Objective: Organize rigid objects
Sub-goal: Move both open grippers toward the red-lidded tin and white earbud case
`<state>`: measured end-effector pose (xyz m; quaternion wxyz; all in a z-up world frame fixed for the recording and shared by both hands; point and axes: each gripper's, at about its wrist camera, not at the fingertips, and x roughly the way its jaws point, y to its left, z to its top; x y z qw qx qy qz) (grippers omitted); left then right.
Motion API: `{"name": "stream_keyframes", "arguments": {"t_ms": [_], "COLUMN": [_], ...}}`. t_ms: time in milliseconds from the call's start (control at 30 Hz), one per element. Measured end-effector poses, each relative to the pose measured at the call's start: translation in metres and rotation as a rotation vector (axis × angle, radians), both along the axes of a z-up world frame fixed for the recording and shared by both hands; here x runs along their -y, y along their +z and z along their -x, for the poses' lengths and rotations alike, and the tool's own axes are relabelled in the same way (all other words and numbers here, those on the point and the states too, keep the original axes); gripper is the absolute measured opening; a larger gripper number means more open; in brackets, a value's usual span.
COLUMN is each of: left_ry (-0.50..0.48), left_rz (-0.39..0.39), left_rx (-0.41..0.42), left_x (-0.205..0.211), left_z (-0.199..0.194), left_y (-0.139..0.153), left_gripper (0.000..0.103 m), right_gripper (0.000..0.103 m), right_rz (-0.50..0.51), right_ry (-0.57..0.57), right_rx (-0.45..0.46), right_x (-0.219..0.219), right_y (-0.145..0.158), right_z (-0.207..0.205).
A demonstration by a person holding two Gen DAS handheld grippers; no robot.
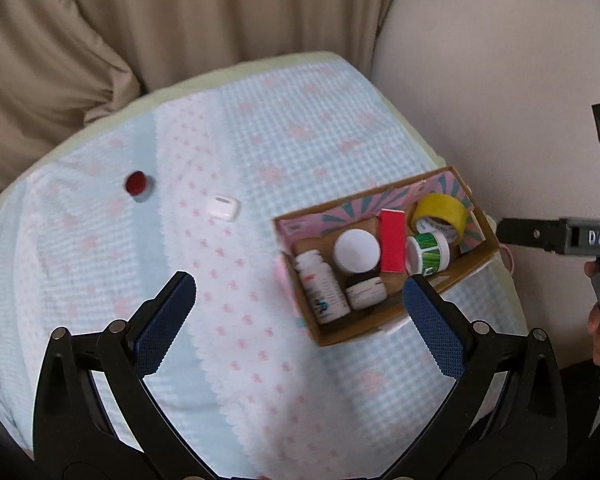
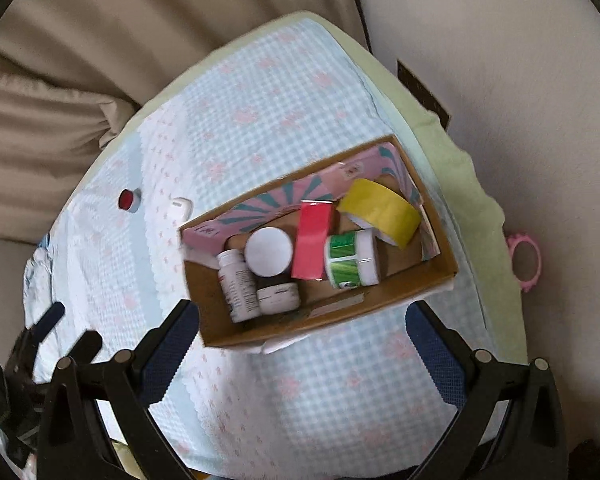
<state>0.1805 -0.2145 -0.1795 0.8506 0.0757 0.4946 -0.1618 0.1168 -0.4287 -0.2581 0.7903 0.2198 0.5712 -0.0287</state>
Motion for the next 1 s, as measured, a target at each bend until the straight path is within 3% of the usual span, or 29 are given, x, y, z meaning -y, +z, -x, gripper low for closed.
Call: {"name": "stream_keyframes", "arguments": {"t_ms": [100,300,500,767,1000], "left_ry": [-0.007,0.001,0.014,0.018,0.011], "left_rz": [0.036,0.035,0.047,0.021,0.020], "left_rx": [0.029,0.094,0.107,0.105,0.125], "left_x": [-0.036,-0.114,-0.201,-0.282,-0.294], "left_z": [0.009,0.015,-0.003,-0.068,-0.138], "left_y": [0.022,0.057,0.059,0.013,-0.060], "left_gripper": [0.103,0.103,0.103,0.103,0.103], "right_gripper": [0.103,0.103,0.103,0.103,0.103], "right_rz": [0.070,0.119,0.182,0.165,0.206], "right_ry": [0.010,0.017,0.014,-0.058,-0.043], "right_rx": [0.035,0.119,0.171,0.223,0.235], "right_x": [-0.033,-0.105,-0.181,-0.254,-0.310], "right_y": [0.022,0.061,0.077,0.048,-0.017], "right_z": [0.011,0.028,0.025,-0.007,-0.065]}}
